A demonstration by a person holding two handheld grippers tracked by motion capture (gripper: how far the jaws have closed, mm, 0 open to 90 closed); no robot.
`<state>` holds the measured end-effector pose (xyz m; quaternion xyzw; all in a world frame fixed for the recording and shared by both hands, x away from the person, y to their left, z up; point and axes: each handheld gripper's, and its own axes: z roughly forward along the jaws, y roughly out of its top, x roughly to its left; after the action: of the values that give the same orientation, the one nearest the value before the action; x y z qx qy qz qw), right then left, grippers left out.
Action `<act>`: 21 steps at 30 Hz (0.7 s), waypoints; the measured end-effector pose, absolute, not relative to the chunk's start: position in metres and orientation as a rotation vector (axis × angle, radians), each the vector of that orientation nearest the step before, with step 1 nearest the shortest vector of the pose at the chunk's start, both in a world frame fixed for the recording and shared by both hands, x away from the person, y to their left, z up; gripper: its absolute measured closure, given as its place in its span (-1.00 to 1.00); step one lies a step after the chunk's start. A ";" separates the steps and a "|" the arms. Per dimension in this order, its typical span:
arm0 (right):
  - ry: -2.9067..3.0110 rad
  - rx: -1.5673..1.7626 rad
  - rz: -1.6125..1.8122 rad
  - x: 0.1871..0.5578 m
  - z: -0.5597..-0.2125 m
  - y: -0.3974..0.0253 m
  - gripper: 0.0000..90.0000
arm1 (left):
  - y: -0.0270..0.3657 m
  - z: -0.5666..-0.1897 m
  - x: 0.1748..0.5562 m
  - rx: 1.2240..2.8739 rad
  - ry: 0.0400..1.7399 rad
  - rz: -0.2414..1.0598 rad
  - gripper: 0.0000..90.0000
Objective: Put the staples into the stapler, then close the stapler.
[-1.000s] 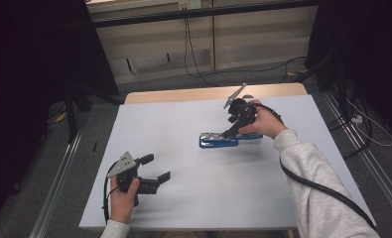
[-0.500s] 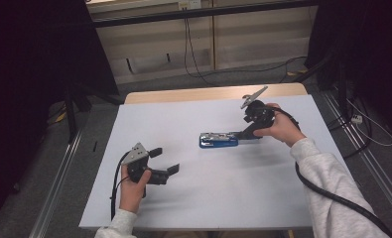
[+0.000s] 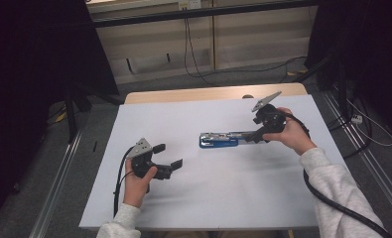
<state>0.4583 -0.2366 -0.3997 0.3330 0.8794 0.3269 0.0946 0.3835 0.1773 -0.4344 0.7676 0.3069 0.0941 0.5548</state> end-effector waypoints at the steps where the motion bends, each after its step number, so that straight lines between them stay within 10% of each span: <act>1: 2.599 0.996 0.977 0.457 -0.400 -0.239 -0.76 | 0.176 -0.435 0.384 1.814 0.728 0.220 -0.94; 21: 2.435 1.140 1.015 0.437 -0.413 -0.280 -0.73 | 0.159 -0.441 0.414 1.847 0.841 0.255 -0.72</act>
<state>0.4373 -0.2795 -0.4131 0.3930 0.8398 0.3500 0.1334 0.4137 0.1591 -0.4407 0.7707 0.3510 0.1065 0.5211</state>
